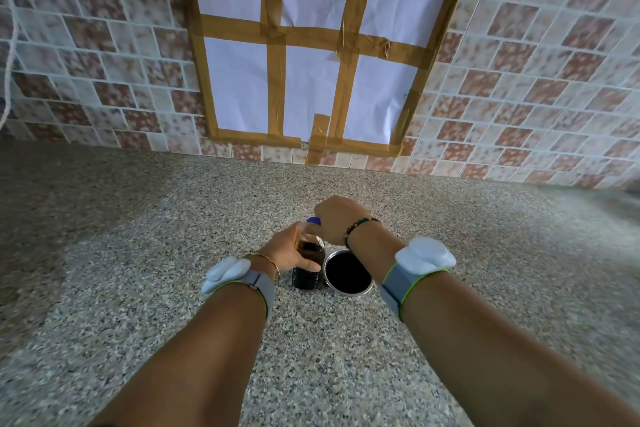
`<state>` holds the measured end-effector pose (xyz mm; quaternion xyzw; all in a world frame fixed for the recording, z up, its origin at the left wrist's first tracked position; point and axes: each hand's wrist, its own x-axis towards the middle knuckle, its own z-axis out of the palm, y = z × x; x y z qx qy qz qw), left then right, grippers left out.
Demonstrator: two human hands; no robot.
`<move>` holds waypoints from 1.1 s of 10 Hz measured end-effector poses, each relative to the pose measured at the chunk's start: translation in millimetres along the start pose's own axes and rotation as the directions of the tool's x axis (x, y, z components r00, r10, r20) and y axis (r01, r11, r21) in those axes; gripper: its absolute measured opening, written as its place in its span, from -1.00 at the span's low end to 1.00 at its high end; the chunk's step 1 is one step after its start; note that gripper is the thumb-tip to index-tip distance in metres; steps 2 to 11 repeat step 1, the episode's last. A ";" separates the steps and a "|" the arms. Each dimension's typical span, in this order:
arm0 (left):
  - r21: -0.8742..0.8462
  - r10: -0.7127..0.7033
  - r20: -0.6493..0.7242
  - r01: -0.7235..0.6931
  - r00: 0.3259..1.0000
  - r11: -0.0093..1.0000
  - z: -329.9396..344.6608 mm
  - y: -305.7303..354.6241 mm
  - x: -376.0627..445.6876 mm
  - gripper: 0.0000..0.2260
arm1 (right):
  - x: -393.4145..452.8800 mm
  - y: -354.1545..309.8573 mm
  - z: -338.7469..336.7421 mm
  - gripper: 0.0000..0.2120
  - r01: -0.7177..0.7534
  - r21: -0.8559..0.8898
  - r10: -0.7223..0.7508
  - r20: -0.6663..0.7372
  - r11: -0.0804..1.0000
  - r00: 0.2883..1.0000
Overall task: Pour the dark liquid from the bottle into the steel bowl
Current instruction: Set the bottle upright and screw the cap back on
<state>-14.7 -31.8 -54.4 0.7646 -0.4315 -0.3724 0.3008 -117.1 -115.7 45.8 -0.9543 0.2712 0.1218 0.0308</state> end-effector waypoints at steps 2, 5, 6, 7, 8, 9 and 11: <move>0.097 -0.011 0.067 0.005 0.998 0.995 -10.6 3.4 -0.2 -0.15 | 0.8 13.2 -12.1 -0.37 -0.006 0.087 0.005 0.015 0.996 1.000; 0.097 -0.011 0.067 0.005 0.998 0.995 -10.6 3.4 -0.2 -0.15 | 0.8 13.2 -12.1 -0.37 -0.006 0.087 0.005 0.015 0.996 1.000; 0.097 -0.011 0.067 0.005 0.998 0.995 -10.6 3.4 -0.2 -0.15 | 0.8 13.2 -12.1 -0.37 -0.006 0.087 0.005 0.015 0.996 1.000; 0.097 -0.011 0.067 0.005 0.998 0.995 -10.6 3.4 -0.2 -0.15 | 0.8 13.2 -12.1 -0.37 -0.006 0.087 0.005 0.015 0.996 1.000; 0.097 -0.011 0.067 0.005 0.998 0.995 -10.6 3.4 -0.2 -0.15 | 0.8 13.2 -12.1 -0.37 -0.006 0.087 0.005 0.015 0.996 1.000; 0.097 -0.011 0.067 0.005 0.998 0.995 -10.6 3.4 -0.2 -0.15 | 0.8 13.2 -12.1 -0.37 -0.006 0.087 0.005 0.015 0.996 1.000; 0.097 -0.011 0.067 0.005 0.998 0.995 -10.6 3.4 -0.2 -0.15 | 0.8 13.2 -12.1 -0.37 -0.006 0.087 0.005 0.015 0.996 1.000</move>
